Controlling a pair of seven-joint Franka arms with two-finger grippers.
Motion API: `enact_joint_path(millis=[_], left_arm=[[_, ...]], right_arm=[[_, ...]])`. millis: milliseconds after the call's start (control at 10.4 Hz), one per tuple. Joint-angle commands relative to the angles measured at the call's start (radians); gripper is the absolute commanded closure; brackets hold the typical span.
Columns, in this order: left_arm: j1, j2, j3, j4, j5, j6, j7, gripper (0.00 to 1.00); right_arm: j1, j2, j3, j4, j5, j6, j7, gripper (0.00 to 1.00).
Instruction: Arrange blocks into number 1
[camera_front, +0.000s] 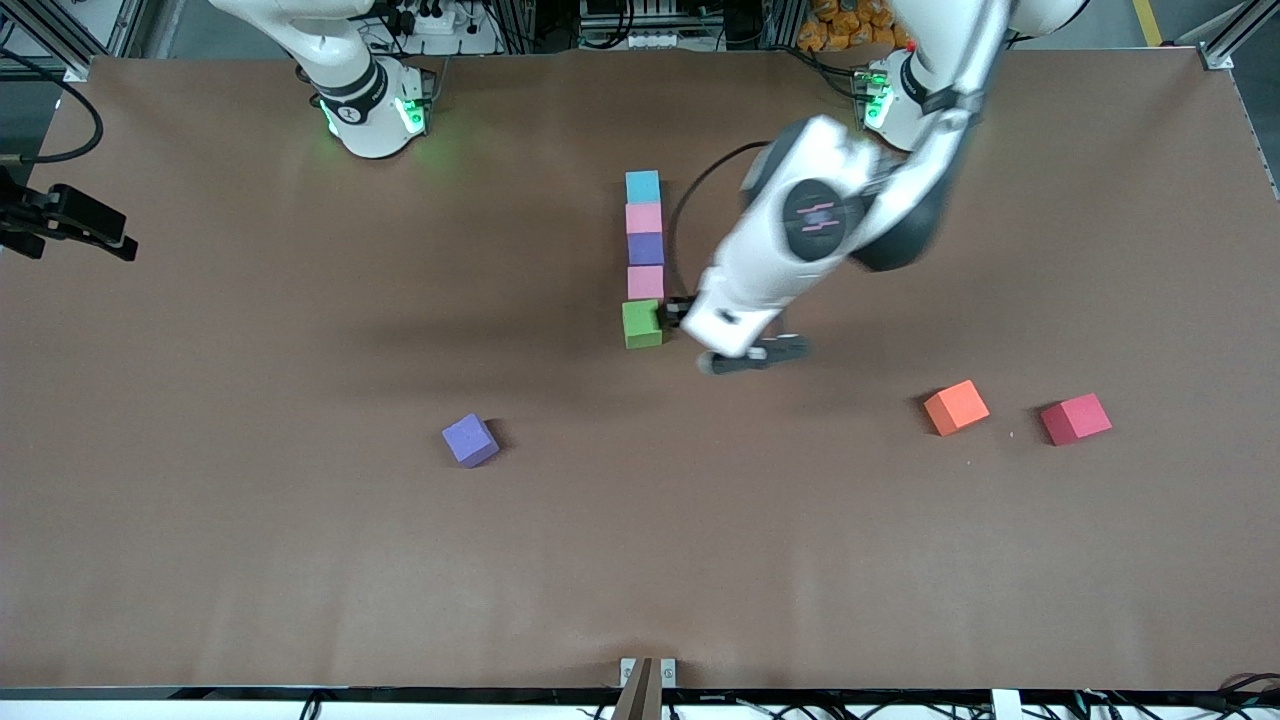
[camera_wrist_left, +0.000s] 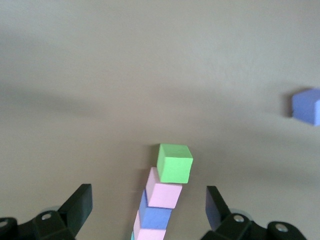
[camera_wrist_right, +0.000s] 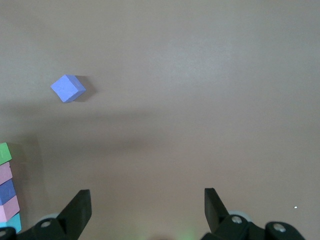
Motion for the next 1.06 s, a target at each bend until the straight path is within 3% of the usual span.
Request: enact_joint_path(millis=[0,192,288,481,577,962], left_arm=[[0.099,-0.107,-0.005,-0.031,0.085,-0.101,0.059,0.00],[0.137,-0.155,-0.053,-0.031,0.369,-0.177,0.073,0.00],[0.218,-0.190,-0.095,-0.022,0.401,-0.217,0.081,0.00],[0.483,-0.241,-0.285,-0.016,0.413,-0.261,0.163,0.00],[0.566,-0.256,-0.338,-0.016,0.426,-0.287,0.185,0.00],[0.708,-0.364,-0.355,-0.062,0.418,-0.355,0.328,0.00]], right_arm=[[-0.014,-0.014,0.008,-0.012,0.002,-0.004,-0.006,0.00],[-0.014,-0.014,0.008,-0.011,0.002,-0.004,-0.006,0.00],[-0.014,-0.014,0.008,-0.011,0.002,-0.004,-0.006,0.00],[-0.012,-0.013,0.010,-0.011,0.003,-0.004,-0.006,0.00],[-0.012,-0.014,0.010,-0.011,0.003,-0.004,-0.006,0.00],[-0.012,-0.014,0.010,-0.011,0.003,-0.004,-0.006,0.00]])
